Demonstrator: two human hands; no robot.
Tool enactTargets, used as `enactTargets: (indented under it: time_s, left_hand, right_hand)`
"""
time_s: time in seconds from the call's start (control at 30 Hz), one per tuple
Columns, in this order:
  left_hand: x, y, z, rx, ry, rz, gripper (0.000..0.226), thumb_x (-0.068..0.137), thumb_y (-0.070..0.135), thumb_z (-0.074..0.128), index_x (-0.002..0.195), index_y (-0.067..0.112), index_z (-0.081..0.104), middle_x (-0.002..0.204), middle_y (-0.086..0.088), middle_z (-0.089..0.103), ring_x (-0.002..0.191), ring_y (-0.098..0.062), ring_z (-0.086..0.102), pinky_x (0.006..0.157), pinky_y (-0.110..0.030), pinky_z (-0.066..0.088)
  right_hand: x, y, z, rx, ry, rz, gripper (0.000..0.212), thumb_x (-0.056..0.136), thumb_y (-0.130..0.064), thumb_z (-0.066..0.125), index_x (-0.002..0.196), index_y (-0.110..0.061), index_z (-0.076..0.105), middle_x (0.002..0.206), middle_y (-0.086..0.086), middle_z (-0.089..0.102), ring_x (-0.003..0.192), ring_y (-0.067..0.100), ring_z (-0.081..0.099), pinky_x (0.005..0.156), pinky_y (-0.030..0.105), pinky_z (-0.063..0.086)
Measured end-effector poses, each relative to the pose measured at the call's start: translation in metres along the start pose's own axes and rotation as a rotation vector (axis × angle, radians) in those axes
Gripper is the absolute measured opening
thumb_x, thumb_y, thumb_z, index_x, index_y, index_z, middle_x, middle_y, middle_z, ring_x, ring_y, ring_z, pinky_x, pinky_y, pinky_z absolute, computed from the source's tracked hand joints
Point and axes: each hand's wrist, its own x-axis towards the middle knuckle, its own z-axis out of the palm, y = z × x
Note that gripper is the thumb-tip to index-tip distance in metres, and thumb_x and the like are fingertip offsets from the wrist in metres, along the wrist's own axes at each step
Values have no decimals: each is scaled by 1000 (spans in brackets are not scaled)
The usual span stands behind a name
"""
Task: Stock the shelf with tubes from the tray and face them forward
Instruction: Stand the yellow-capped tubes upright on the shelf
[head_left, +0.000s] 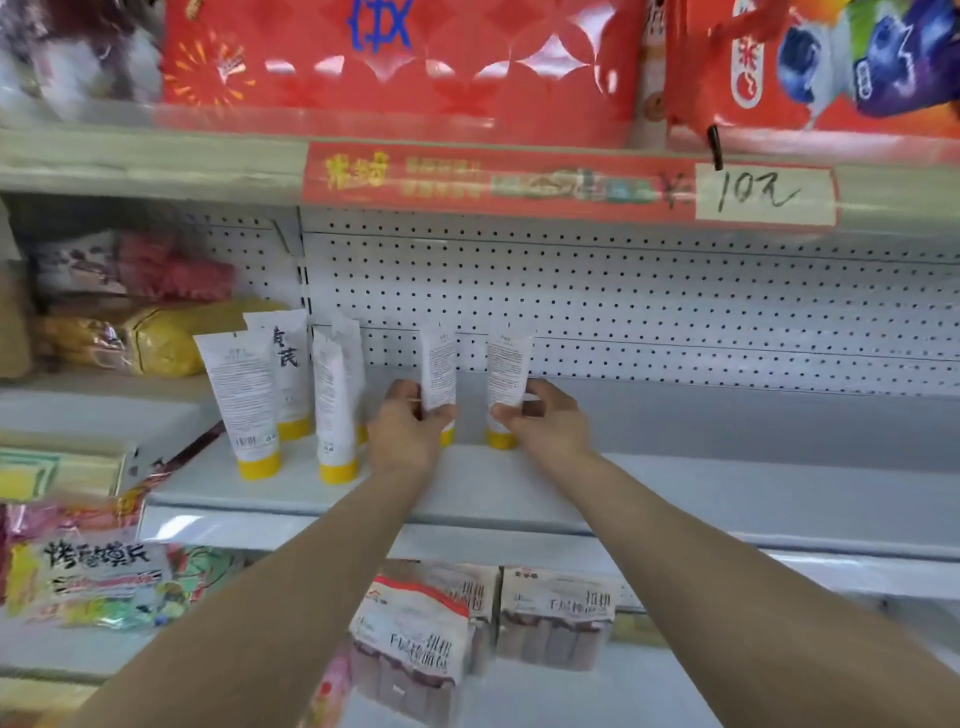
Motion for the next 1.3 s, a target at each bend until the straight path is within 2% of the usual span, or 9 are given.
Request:
enactTargets:
  time_s: [0.13,0.23,0.43,0.63,0.83,1.17,1.3]
  left_hand:
    - [4,-6,0,30,-22,-21,27,78,23,77,98,16,59,86,2,69,83,-19,64,78,-30,51]
    - [4,-7,0,39,-34,-39,28,76,23,78,97,15,61,88,-2,71,87,-23,67,82,-36,54]
    - [1,-6,-2,30,14,-37,26,82,18,74,104,12,61,86,2,65,82,-18,60,74,-24,42]
    - [2,-9,-2,55,19,-35,27,83,20,72,105,12,60,89,-1,67,92,-26,65,86,-34,51]
    - [3,-9,-2,113,28,-19,27,87,22,68,109,10,58,104,-9,70,101,-31,63,87,-37,50]
    - [2,-8,-3,163,27,-25,28,89,21,65,111,8,55,111,-13,68,105,-34,62,86,-36,48]
    - [1,-6,-3,190,27,-40,28,90,21,64,112,7,54,114,-14,67,108,-35,60,86,-36,46]
  right_hand:
    - [2,1,3,-34,3,18,34,80,-35,77,111,-27,65,102,-6,69,92,9,64,61,5,39]
    - [2,1,3,-63,-16,44,33,81,-37,76,110,-23,67,98,-8,68,86,8,62,58,4,37]
    - [1,1,1,-74,-52,61,33,82,-38,75,111,-24,68,96,-9,66,83,6,61,54,3,35]
    - [-2,0,1,-57,-76,58,32,82,-39,75,110,-26,68,97,-9,68,80,2,61,58,5,38]
    - [-2,0,3,-42,-91,64,30,80,-40,77,106,-27,69,96,-9,69,77,-5,60,62,8,40]
    - [-3,-3,13,-70,-97,39,34,80,-40,76,109,-24,69,99,-6,70,81,3,62,62,8,41]
    - [-2,-3,16,-108,-88,33,33,80,-42,76,108,-25,69,99,-6,69,79,2,60,57,5,37]
